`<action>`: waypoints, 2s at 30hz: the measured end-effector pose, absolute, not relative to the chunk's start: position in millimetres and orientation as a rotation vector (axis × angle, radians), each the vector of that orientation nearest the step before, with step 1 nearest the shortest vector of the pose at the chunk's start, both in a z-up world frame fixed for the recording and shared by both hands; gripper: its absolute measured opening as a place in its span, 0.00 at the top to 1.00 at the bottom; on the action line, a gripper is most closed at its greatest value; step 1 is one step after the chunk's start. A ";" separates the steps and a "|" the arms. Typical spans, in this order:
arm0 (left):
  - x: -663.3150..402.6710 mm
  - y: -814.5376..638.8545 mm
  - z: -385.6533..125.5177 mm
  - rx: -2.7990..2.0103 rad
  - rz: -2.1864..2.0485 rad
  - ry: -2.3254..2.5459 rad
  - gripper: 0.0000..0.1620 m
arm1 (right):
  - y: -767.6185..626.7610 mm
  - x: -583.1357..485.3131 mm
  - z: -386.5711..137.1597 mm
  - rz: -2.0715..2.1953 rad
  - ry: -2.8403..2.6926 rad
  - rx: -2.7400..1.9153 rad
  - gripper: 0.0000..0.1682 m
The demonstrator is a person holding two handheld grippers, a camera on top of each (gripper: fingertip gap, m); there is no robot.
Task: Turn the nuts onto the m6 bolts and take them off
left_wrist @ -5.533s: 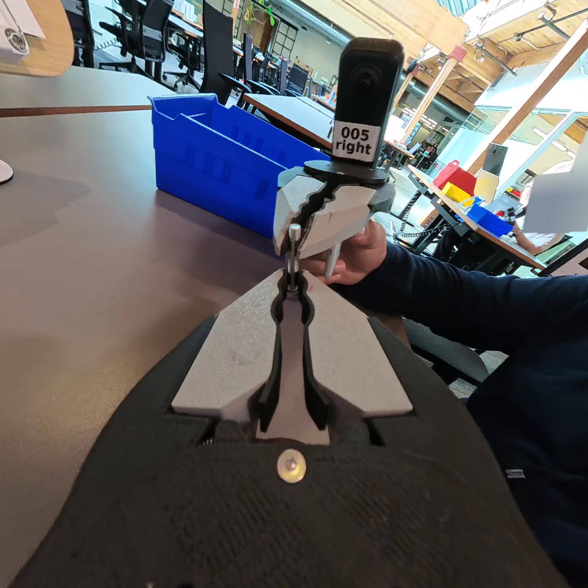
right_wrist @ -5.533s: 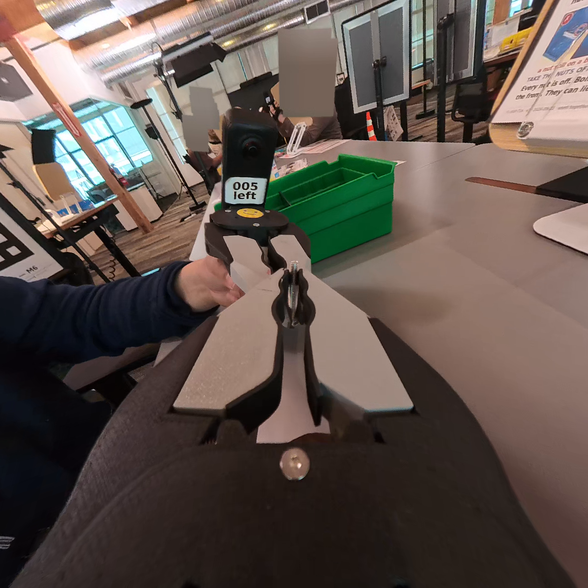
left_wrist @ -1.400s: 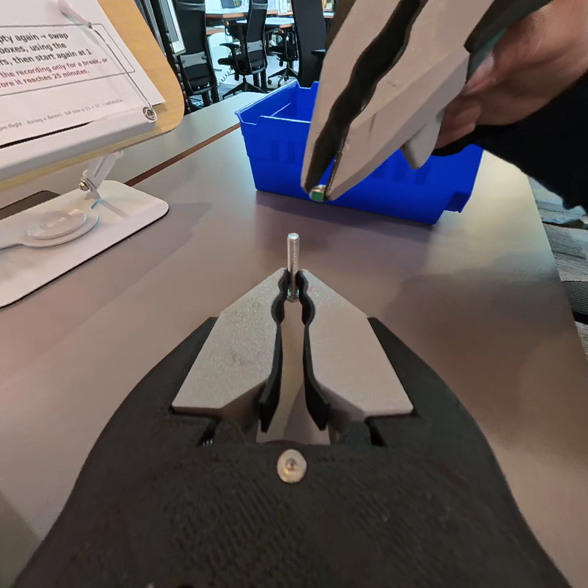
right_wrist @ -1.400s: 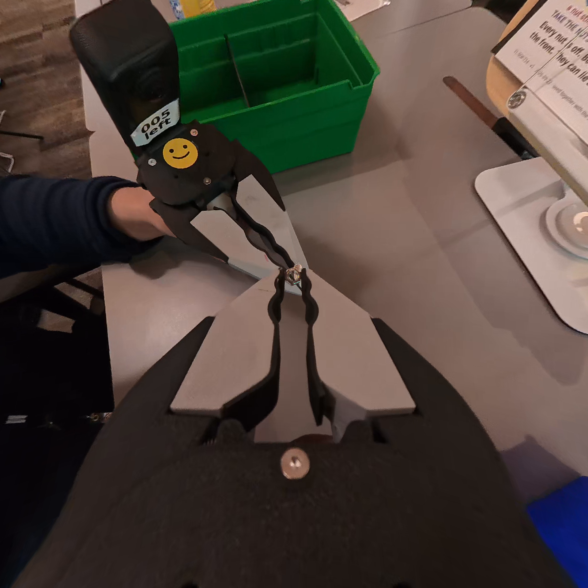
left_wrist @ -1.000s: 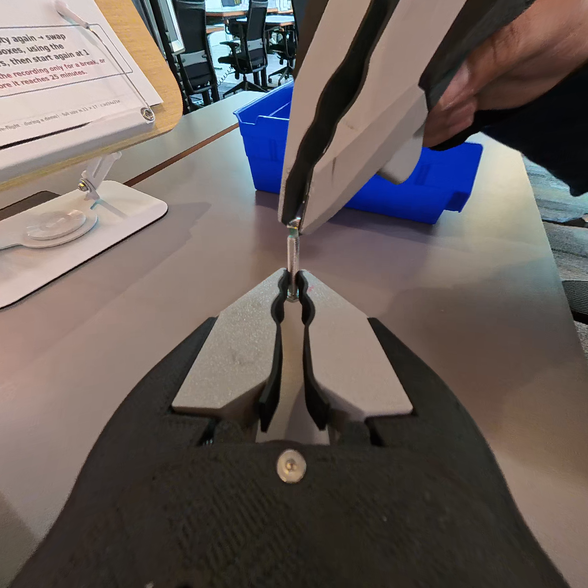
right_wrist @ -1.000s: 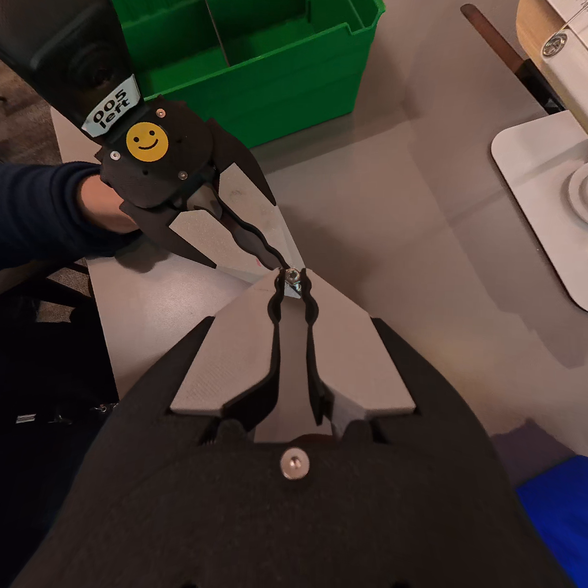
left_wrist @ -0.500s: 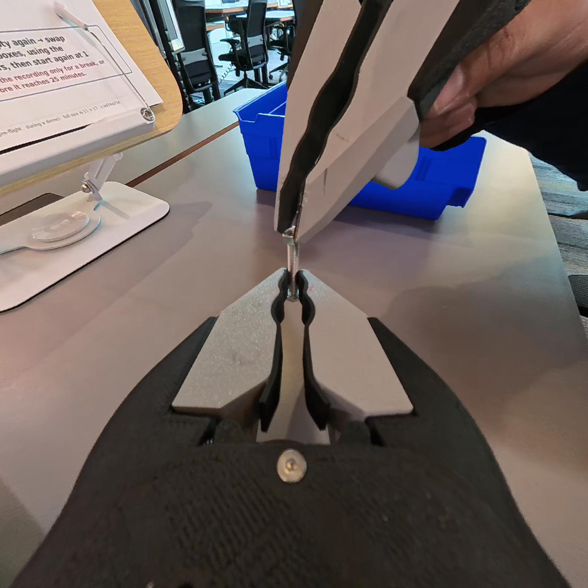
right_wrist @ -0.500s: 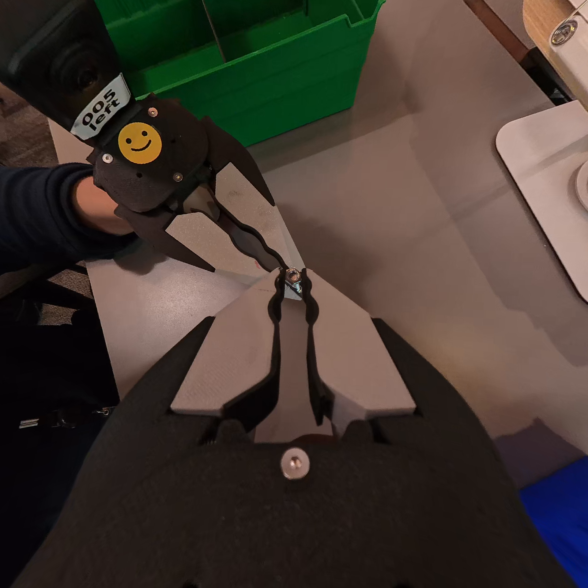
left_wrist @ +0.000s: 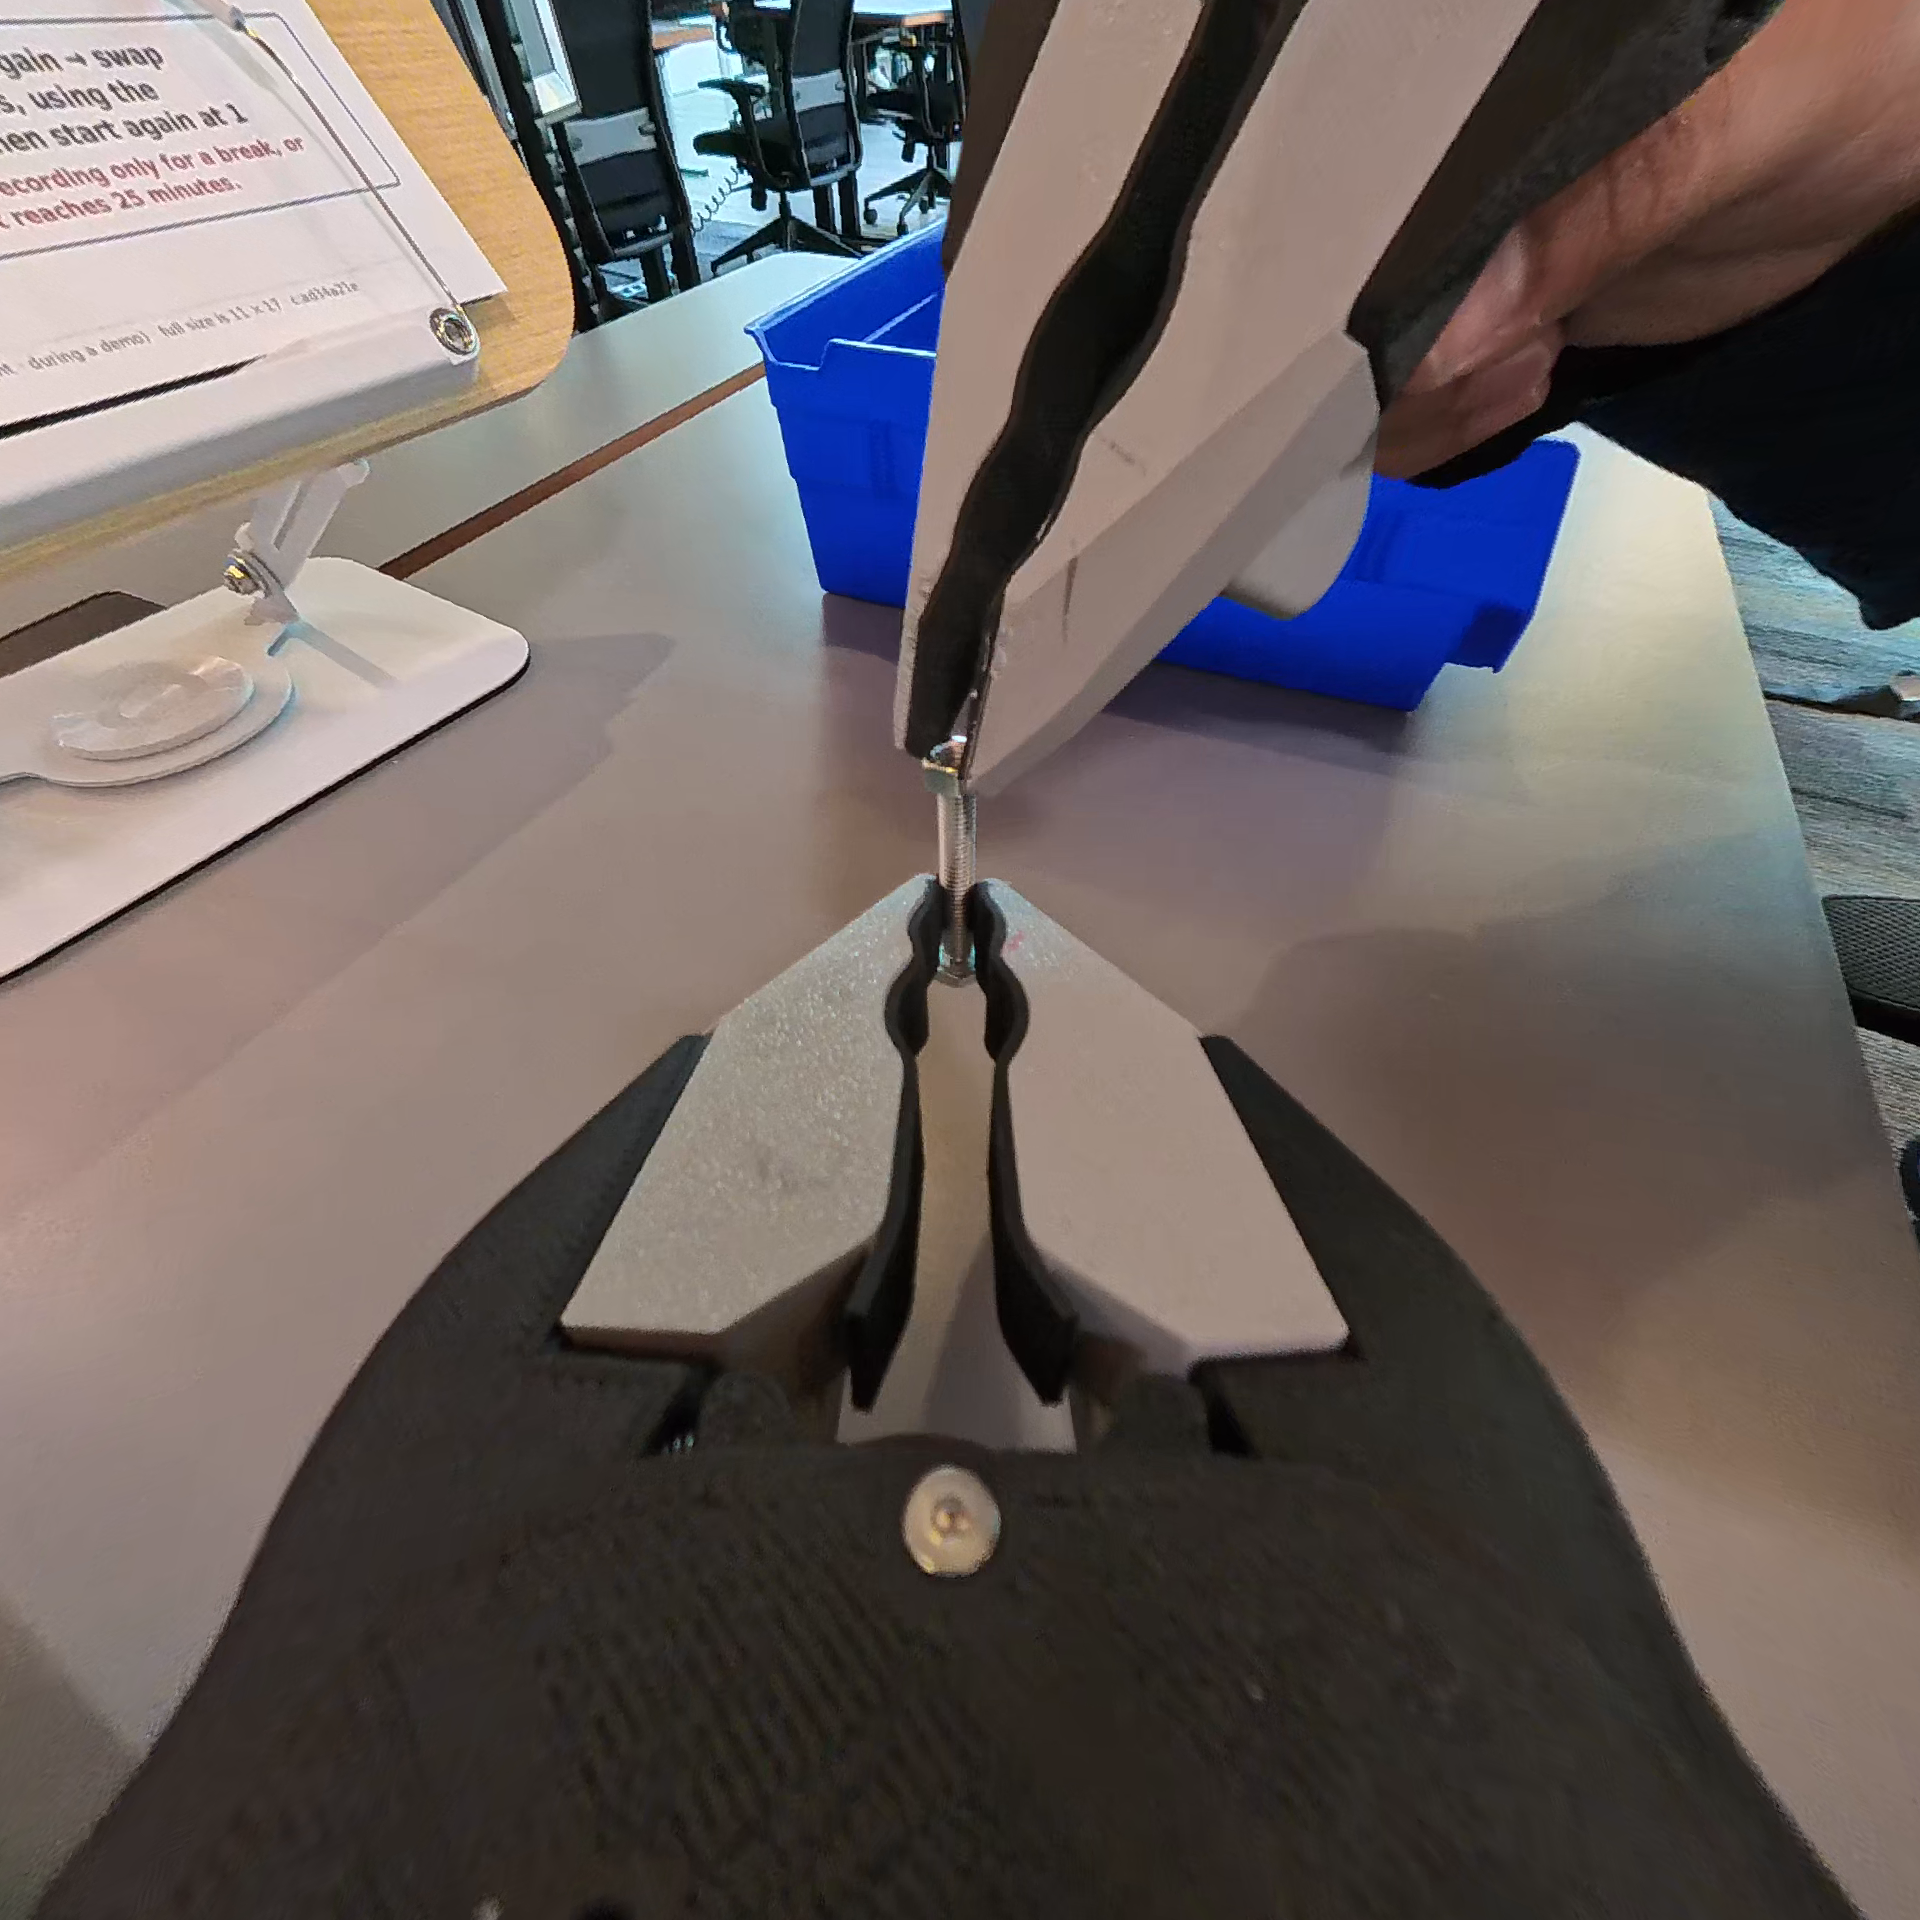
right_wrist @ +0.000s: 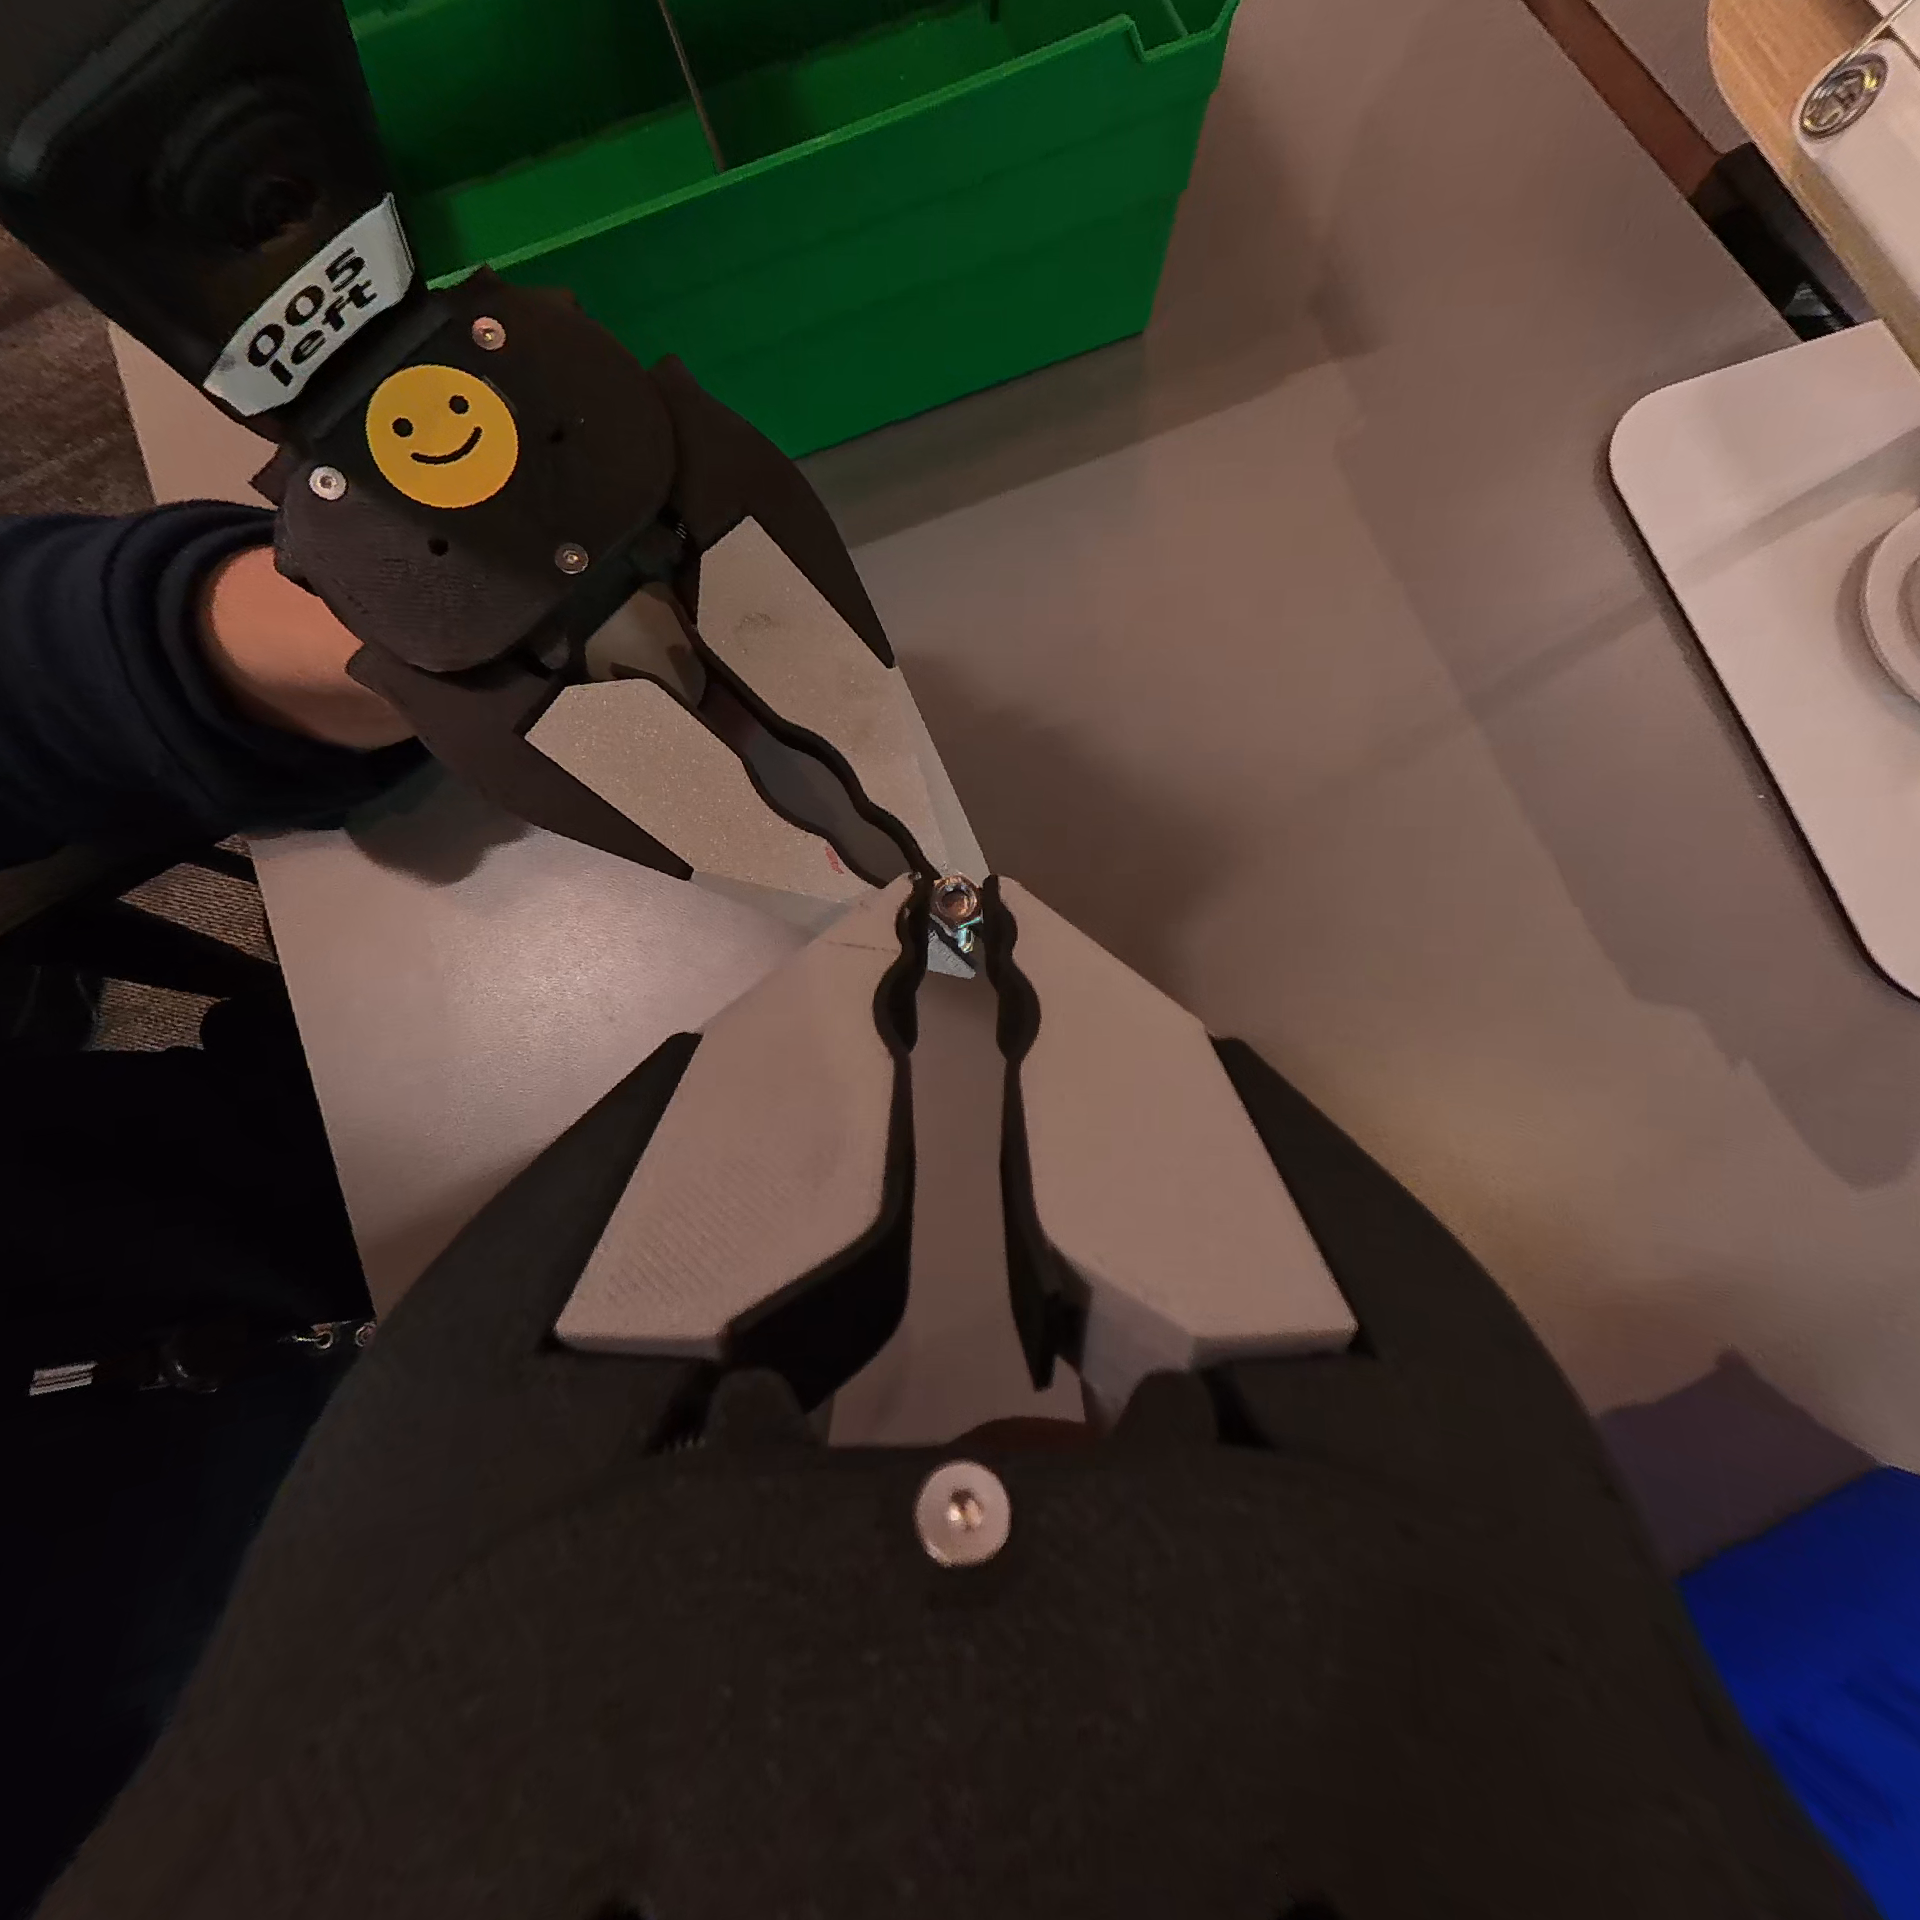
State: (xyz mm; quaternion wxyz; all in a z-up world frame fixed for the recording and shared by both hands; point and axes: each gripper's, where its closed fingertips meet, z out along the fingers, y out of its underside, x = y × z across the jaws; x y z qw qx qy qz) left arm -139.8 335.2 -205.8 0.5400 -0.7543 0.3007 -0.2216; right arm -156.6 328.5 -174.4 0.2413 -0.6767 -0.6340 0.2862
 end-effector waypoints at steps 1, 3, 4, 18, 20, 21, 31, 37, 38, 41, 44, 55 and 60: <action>-139.6 334.9 -206.2 -1.798 -0.532 0.714 0.98 | 328.4 -156.5 -174.8 0.777 -1.737 -1.849 0.96; -139.2 334.4 -206.5 -1.801 -0.542 0.713 0.98 | 328.2 -156.7 -175.0 0.774 -1.739 -1.847 0.96; -139.1 334.2 -206.6 -1.802 -0.548 0.713 0.98 | 328.1 -156.9 -175.0 0.777 -1.738 -1.847 0.96; -138.6 333.5 -204.4 -1.796 -0.576 0.701 0.98 | 328.0 -157.0 -173.0 0.818 -1.725 -1.845 0.96; -138.5 333.5 -204.2 -1.795 -0.579 0.700 0.98 | 327.9 -157.0 -172.9 0.820 -1.725 -1.845 0.96; -138.6 333.5 -204.0 -1.794 -0.580 0.698 0.98 | 327.9 -156.9 -172.9 0.819 -1.724 -1.844 0.96; -139.0 333.9 -203.4 -1.793 -0.578 0.694 0.98 | 327.9 -157.2 -172.5 0.828 -1.719 -1.843 0.96; -139.1 334.1 -202.9 -1.792 -0.577 0.693 0.98 | 327.7 -157.3 -172.1 0.824 -1.722 -1.841 0.96; -139.3 334.1 -202.8 -1.791 -0.577 0.692 0.98 | 327.7 -157.3 -171.9 0.825 -1.721 -1.841 0.96; -139.7 334.2 -202.1 -1.789 -0.577 0.688 0.98 | 327.7 -157.1 -172.0 0.827 -1.720 -1.842 0.96; -140.2 334.3 -201.4 -1.787 -0.581 0.684 0.98 | 327.7 -157.0 -172.7 0.827 -1.720 -1.842 0.96; -141.6 334.9 -200.2 -1.783 -0.578 0.677 0.98 | 327.2 -153.2 -164.7 0.865 -1.688 -1.812 0.91; -142.4 334.3 -197.9 -1.772 -0.586 0.674 0.98 | 322.2 -149.0 -154.3 0.979 -1.584 -1.663 0.87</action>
